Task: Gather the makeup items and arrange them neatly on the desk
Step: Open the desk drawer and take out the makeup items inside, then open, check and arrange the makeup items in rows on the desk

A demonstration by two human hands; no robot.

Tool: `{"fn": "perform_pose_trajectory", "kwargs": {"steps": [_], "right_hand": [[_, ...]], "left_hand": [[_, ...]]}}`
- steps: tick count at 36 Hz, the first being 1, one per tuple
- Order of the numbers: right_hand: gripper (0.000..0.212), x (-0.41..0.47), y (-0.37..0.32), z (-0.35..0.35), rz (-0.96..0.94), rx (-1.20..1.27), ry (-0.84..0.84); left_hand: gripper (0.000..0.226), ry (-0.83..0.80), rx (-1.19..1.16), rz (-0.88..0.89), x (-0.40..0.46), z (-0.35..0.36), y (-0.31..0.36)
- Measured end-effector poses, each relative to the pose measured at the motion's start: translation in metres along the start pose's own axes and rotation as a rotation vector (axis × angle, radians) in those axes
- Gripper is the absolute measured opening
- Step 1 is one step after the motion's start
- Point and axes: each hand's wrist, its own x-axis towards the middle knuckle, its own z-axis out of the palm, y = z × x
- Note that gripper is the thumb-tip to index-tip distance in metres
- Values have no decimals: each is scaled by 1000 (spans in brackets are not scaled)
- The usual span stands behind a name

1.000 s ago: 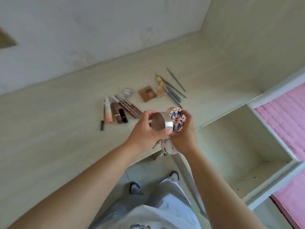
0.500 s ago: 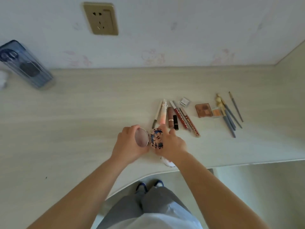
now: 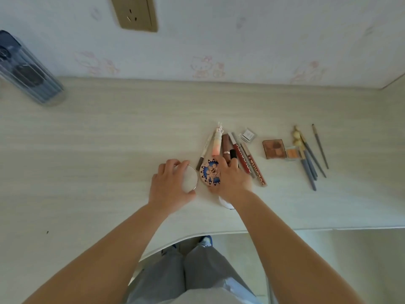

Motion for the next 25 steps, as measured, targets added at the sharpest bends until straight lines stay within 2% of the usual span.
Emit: {"fn": "perform_pose_trajectory", "kwargs": {"steps": [5, 12, 20, 25], "right_hand": [[89, 5, 0, -2, -1, -3, 18], [88, 15, 3, -5, -48, -126, 114], [87, 14, 3, -7, -103, -153, 248], [93, 12, 1, -8, -145, -239, 278]], "left_hand": [[82, -6, 9, 91, 16, -5, -8], [84, 19, 11, 188, 31, 0, -19], [85, 217, -29, 203, 31, 16, -22], [88, 206, -77, 194, 37, 19, -19]]}}
